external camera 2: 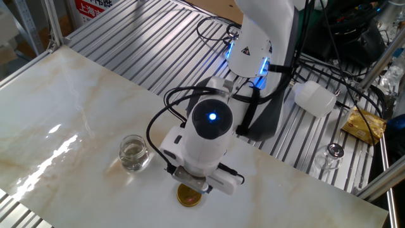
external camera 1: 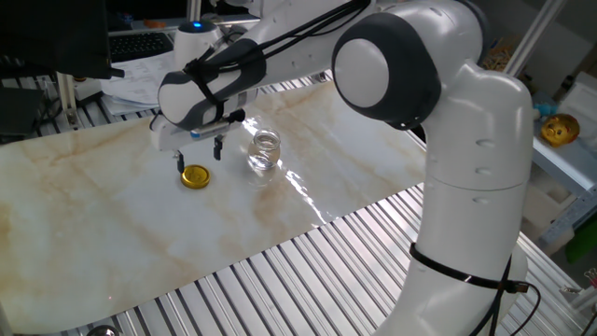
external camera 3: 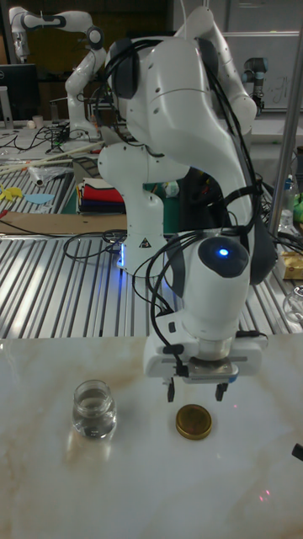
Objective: Screw the lid onto the jar
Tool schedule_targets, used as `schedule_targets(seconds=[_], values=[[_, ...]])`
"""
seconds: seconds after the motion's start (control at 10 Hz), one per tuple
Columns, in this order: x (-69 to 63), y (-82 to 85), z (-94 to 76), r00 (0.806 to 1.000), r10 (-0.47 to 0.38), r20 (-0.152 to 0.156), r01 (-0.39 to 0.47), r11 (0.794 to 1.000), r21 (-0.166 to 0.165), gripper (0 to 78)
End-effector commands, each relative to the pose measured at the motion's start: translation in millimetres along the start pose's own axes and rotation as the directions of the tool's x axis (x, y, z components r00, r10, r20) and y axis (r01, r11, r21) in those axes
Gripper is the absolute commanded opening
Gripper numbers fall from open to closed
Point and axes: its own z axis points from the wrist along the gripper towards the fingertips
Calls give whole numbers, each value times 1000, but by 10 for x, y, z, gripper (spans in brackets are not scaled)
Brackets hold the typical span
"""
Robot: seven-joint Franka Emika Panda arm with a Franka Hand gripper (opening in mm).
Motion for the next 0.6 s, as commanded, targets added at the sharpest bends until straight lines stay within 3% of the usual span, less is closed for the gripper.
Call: schedule_targets(seconds=[0.1, 0.6], values=[[-8, -2, -13, 999, 22, 25, -22, 1000, -6, 774], [-70, 47, 139, 1000, 1, 28, -2, 1000, 6, 774]])
